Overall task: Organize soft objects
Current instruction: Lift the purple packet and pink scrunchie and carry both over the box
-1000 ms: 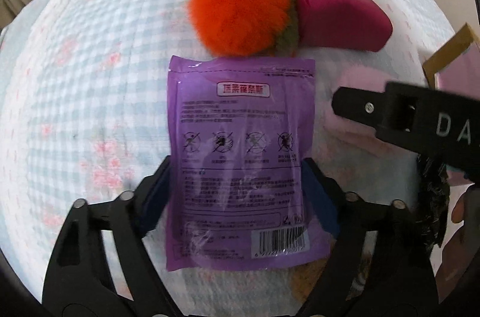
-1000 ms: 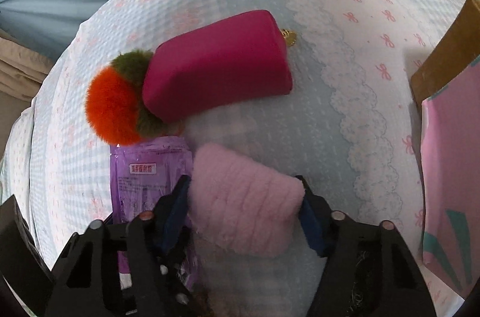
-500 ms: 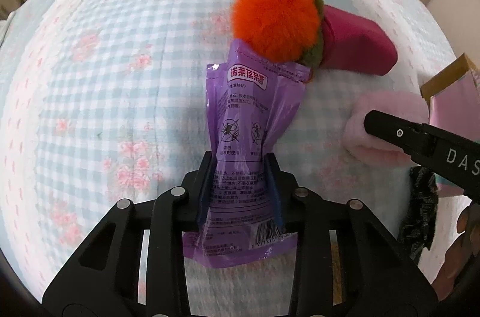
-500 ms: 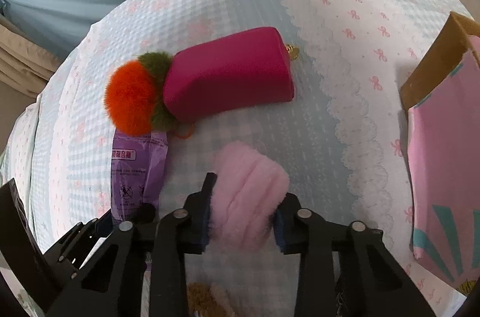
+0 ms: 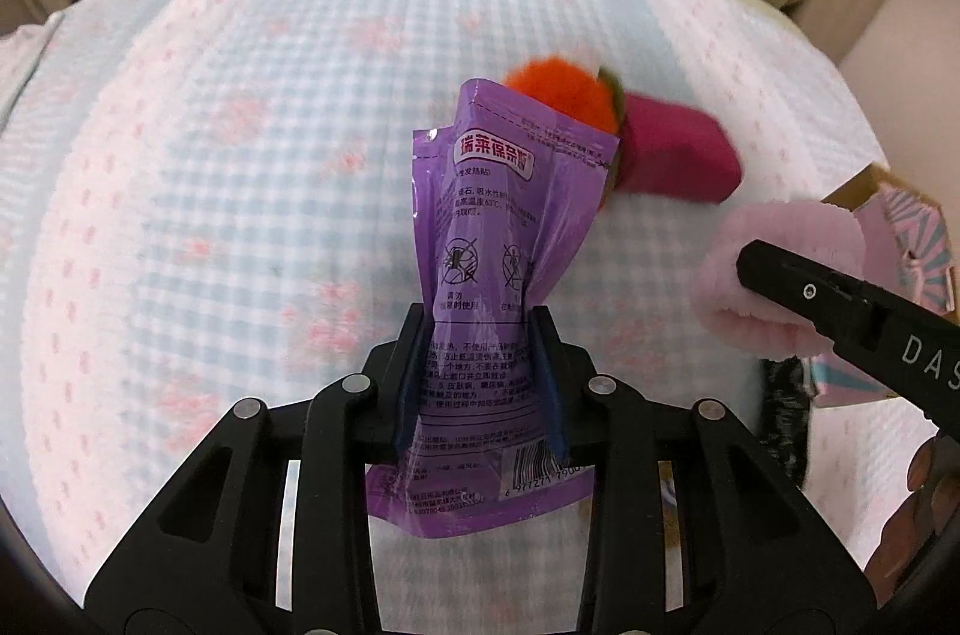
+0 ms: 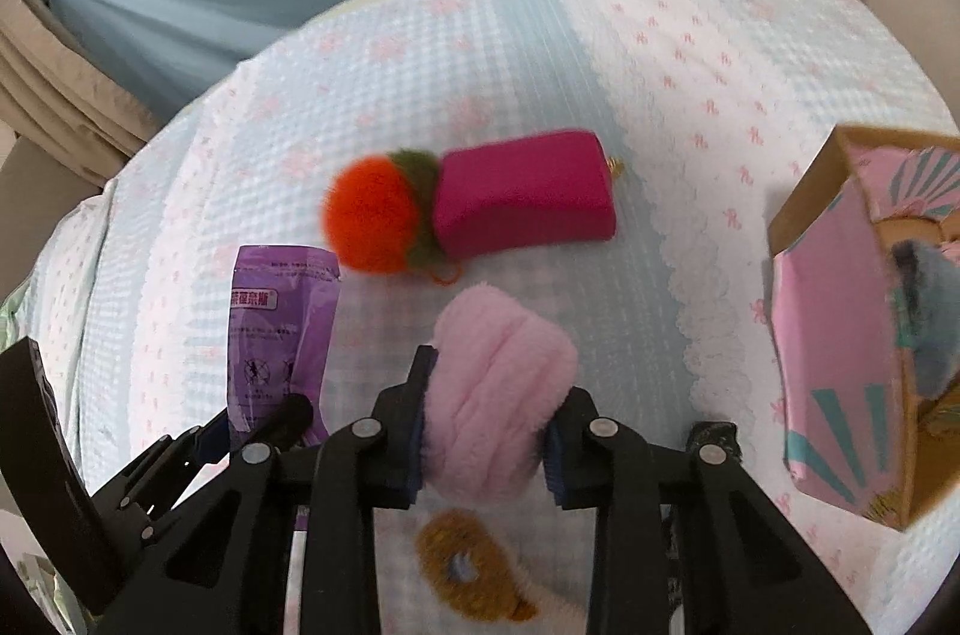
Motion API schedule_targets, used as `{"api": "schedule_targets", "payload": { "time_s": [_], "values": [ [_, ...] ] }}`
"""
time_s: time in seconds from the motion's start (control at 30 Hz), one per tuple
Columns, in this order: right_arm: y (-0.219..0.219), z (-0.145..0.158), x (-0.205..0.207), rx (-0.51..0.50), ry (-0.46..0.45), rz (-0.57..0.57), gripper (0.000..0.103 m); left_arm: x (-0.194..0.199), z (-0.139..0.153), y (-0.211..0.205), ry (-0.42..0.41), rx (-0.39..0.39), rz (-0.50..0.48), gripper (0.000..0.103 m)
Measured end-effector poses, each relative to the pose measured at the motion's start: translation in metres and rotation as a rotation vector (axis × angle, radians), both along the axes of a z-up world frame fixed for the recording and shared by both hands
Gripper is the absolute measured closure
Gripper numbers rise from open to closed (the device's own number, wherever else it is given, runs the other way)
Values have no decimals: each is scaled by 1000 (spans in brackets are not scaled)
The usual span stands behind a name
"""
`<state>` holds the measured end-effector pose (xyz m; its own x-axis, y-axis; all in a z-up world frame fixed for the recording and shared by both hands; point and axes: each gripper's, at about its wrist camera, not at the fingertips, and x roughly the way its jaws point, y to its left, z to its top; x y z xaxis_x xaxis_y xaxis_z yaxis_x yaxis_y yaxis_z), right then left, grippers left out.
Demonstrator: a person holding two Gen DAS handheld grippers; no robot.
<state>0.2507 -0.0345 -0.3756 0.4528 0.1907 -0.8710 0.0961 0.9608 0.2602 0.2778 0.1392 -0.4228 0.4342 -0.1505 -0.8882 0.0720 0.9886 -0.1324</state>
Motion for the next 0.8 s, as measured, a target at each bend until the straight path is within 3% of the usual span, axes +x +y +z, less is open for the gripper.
{"api": "schedule_targets", "payload": {
  "time_s": [0.43, 0.6, 0.8],
  "values": [
    [26, 151, -56, -19, -139, 72, 75, -51, 164, 27, -134, -42, 55, 74],
    [16, 204, -82, 4, -193, 79, 75, -66, 207, 26, -159, -46, 45, 74],
    [-23, 238, -102, 8, -236, 60, 75, -80, 247, -8, -212, -35, 12, 74]
  ]
}}
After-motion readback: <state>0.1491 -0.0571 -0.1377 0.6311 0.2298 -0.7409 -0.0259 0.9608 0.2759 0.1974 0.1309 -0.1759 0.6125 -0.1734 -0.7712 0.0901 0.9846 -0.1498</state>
